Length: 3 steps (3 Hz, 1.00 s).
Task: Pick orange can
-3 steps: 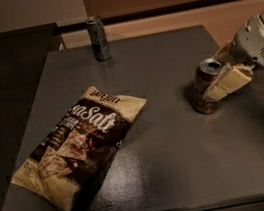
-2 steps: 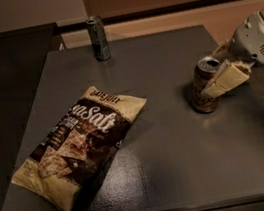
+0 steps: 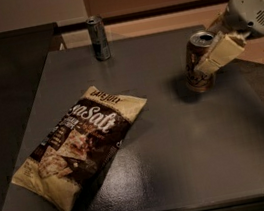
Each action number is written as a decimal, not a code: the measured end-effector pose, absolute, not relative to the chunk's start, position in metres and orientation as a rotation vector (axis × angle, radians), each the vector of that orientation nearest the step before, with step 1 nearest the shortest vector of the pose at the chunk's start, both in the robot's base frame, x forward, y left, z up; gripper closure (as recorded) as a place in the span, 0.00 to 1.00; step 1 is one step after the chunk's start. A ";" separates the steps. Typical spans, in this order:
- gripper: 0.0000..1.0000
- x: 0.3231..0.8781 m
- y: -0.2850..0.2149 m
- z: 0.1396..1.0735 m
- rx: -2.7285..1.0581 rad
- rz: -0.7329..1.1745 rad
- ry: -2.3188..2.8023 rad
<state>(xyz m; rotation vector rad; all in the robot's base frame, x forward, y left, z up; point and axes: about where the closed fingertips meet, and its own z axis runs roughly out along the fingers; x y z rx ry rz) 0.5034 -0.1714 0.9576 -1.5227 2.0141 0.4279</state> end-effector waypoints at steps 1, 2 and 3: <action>1.00 0.509 -0.166 0.991 -1.528 0.383 1.989; 1.00 0.511 -0.166 1.017 -1.530 0.336 1.960; 1.00 0.511 -0.166 1.017 -1.530 0.336 1.960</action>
Offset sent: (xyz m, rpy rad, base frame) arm 0.0086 0.0013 0.0842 -0.0377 -0.1193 -0.0028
